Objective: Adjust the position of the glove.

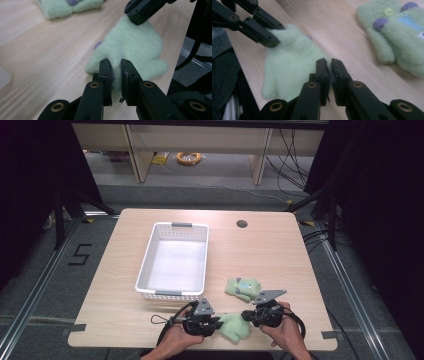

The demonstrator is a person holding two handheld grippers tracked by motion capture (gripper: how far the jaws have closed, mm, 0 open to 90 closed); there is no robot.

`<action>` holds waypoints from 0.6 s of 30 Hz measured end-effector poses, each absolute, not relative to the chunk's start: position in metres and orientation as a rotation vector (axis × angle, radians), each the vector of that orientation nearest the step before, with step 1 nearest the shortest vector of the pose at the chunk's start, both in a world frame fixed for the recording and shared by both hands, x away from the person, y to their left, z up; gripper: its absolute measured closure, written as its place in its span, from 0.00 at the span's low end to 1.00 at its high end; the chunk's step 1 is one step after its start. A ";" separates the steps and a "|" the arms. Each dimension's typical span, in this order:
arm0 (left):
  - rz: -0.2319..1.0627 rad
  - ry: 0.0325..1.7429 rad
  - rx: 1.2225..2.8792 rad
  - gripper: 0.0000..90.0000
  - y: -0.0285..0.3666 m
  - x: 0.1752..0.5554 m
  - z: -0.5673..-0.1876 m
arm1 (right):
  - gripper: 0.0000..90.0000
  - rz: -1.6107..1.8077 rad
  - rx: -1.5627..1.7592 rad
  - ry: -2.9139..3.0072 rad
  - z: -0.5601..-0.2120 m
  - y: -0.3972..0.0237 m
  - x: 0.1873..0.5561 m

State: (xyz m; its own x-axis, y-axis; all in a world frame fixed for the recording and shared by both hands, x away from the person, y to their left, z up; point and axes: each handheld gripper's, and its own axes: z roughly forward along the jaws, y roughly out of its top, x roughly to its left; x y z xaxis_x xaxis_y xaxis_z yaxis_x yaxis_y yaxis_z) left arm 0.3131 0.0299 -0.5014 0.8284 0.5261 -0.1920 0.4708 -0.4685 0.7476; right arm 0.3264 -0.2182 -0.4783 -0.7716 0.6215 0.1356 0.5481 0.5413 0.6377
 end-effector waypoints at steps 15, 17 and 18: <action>0.060 0.719 2.181 0.87 -0.003 0.335 -0.505 | 0.94 0.993 1.094 2.608 -0.479 -0.249 0.339; 0.029 0.751 2.158 0.86 -0.005 0.334 -0.507 | 0.93 0.951 1.127 2.628 -0.485 -0.246 0.341; 0.035 0.748 2.162 0.86 -0.004 0.334 -0.507 | 0.93 0.951 1.127 2.628 -0.485 -0.246 0.341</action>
